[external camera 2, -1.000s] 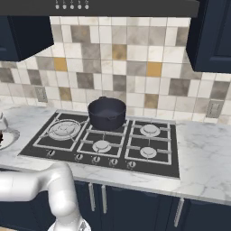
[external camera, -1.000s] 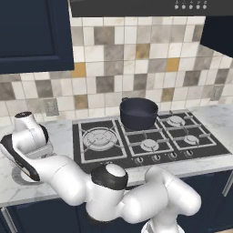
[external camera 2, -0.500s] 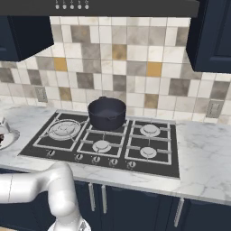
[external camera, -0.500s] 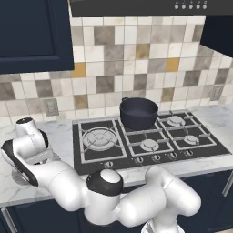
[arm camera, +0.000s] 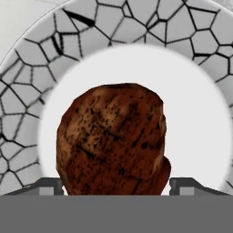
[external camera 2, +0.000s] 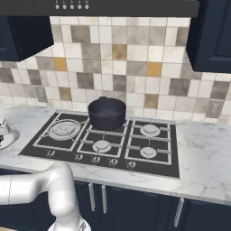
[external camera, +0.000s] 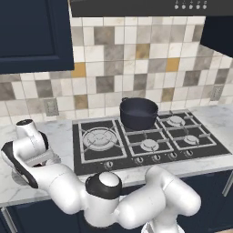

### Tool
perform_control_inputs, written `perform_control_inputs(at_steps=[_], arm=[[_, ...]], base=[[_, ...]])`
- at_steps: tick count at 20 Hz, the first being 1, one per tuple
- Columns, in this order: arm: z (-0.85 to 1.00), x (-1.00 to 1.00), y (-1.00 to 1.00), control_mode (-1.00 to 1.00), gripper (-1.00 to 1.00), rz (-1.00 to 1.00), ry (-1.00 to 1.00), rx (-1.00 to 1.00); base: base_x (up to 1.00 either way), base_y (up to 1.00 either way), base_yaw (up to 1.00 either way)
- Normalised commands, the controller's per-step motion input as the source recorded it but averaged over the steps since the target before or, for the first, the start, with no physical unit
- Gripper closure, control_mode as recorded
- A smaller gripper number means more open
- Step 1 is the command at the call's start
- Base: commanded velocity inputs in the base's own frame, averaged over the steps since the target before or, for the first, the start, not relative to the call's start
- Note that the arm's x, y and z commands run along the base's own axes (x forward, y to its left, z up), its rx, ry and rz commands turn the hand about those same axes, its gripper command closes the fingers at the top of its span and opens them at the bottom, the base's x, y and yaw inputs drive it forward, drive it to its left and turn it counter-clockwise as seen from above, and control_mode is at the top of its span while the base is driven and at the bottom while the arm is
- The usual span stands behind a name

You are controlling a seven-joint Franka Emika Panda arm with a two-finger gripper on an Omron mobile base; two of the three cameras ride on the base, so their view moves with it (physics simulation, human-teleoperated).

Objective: Retrieve the frozen meat and place it in the pot on a burner. Then turn the burner on.

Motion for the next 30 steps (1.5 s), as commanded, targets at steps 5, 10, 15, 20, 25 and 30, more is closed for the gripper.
perform_control_inputs(at_steps=[5, 10, 15, 20, 25, 30], arm=[[0.0, 0.0, 0.0, -1.0, 1.0, 0.0, 0.0, 0.0], [0.23, -0.13, -0.12, -1.0, 1.0, -0.01, -0.09, 0.0], [0.29, -0.25, -0.91, -1.0, 1.0, -0.23, -0.04, 0.01], [0.44, -0.51, -0.99, -1.0, 1.0, -0.24, -0.09, 0.03], [0.6, -0.43, -0.89, -1.0, 1.0, -0.2, -0.14, 0.01], [0.52, -0.11, -0.96, -1.0, 1.0, -0.04, -0.17, -0.03]], base=[[0.0, 0.0, 0.0], [0.0, 0.0, 0.0], [0.0, 0.0, 0.0], [0.0, 0.0, 0.0], [0.0, 0.0, 0.0], [0.0, 0.0, 0.0]])
